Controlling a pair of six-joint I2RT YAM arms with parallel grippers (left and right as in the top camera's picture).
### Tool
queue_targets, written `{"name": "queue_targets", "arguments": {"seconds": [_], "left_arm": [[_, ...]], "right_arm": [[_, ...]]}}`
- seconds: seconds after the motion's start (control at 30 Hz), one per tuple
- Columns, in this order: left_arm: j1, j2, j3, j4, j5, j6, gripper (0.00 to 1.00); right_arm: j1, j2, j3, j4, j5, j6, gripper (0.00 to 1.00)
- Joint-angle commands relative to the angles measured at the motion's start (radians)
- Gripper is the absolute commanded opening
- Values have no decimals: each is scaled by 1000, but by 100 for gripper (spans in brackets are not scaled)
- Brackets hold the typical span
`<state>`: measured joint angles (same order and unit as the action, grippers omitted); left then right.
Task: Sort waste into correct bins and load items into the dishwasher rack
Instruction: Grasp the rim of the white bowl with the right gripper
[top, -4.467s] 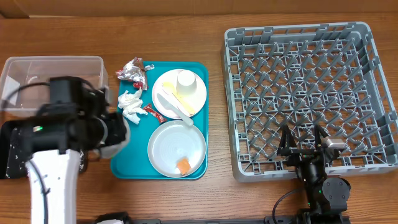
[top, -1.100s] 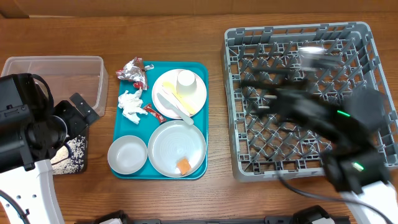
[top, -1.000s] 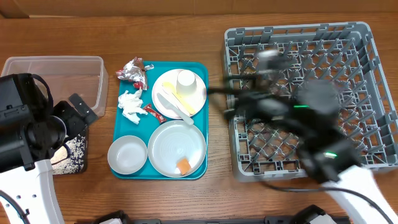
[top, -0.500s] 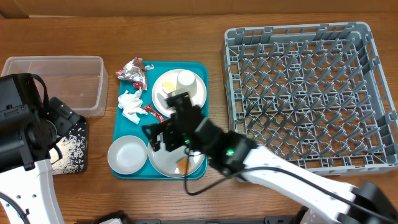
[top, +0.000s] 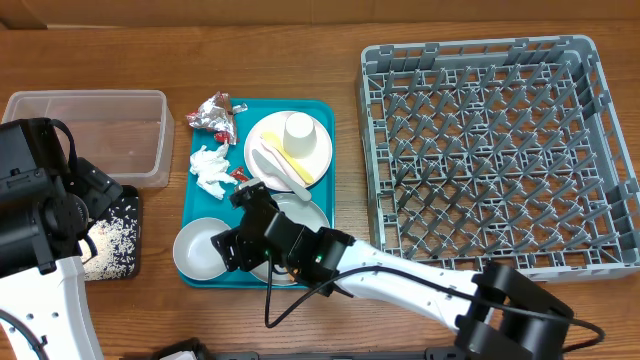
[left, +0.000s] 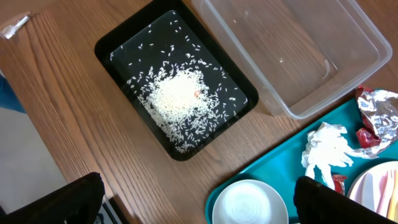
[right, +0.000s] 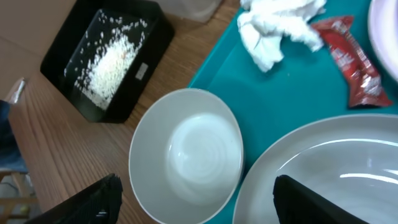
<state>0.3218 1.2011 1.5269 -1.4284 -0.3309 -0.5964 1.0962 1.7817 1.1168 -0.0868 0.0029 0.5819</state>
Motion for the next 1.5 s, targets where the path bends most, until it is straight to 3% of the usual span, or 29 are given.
{"name": "queue_targets", "arguments": {"seconds": [0.0, 0.87, 1.1, 1.33, 1.47], "left_arm": [[5, 3, 12, 0, -24, -10, 100], [5, 3, 12, -11, -68, -14, 100], [5, 3, 12, -11, -68, -14, 100], [5, 3, 12, -11, -68, -14, 100], [5, 3, 12, -13, -68, -14, 100]], "right_arm": [[17, 41, 31, 11, 14, 26, 81], [47, 152, 50, 31, 24, 85, 73], [47, 165, 57, 29, 22, 85, 65], [47, 167, 57, 29, 23, 85, 48], [47, 172, 57, 29, 23, 85, 48]]}}
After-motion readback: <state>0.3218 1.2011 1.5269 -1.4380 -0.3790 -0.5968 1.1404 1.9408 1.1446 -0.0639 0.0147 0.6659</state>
